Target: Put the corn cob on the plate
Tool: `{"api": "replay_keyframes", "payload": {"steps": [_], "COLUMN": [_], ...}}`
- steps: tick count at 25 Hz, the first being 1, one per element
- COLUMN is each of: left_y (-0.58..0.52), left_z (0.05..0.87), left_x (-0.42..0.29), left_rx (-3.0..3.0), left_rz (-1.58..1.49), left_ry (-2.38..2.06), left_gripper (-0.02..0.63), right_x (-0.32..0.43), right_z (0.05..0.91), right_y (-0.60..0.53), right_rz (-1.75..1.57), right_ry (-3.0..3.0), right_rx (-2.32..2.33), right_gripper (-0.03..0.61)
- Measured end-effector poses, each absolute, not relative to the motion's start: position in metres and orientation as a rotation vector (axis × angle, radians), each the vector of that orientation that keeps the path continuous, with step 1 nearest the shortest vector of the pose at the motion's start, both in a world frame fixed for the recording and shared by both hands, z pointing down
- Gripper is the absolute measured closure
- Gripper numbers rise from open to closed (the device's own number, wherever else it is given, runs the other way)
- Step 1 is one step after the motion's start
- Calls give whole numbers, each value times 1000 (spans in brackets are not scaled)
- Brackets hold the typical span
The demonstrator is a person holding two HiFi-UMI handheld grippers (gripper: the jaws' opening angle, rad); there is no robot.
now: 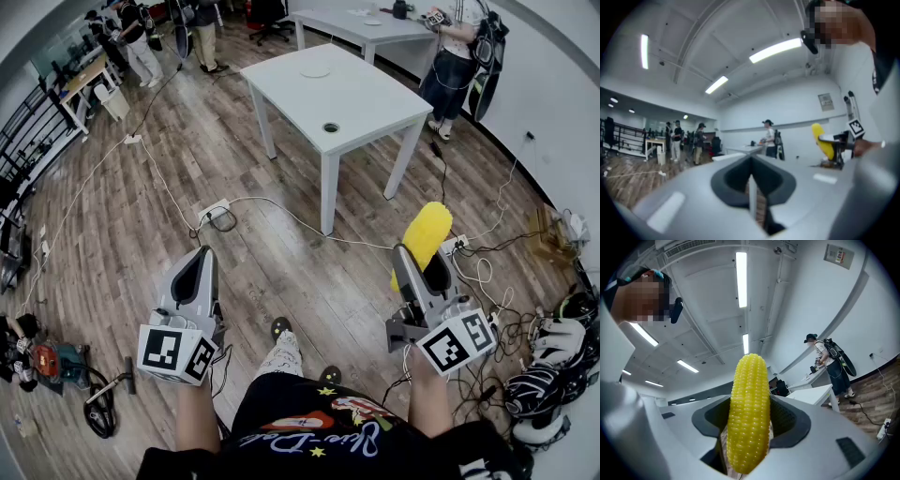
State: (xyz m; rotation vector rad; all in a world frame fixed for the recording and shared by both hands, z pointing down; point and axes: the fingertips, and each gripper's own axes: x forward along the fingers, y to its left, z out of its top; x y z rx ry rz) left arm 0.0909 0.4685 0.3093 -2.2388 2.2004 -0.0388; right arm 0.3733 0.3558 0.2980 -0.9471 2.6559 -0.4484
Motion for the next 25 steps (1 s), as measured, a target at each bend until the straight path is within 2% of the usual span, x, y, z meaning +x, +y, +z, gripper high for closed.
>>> {"api": "replay_keyframes", "payload": {"steps": [7, 16, 25], "left_y": [387, 263, 163], "left_z": [316, 319, 333], "left_x": [23, -97, -148], "left_rx": [-2246, -2340, -2446], "left_rz": [-30, -4, 25], "left_ry": [2123, 2006, 1953], "left_gripper": [617, 617, 617], "right_x": [288, 153, 99], "right_z": [296, 282, 297], "right_y": [289, 182, 94], "right_rz": [-397, -277, -386], "right_ry": [2699, 2693, 2680], "right_rx": [-953, -1039, -1116], "right_gripper": [326, 327, 327]}}
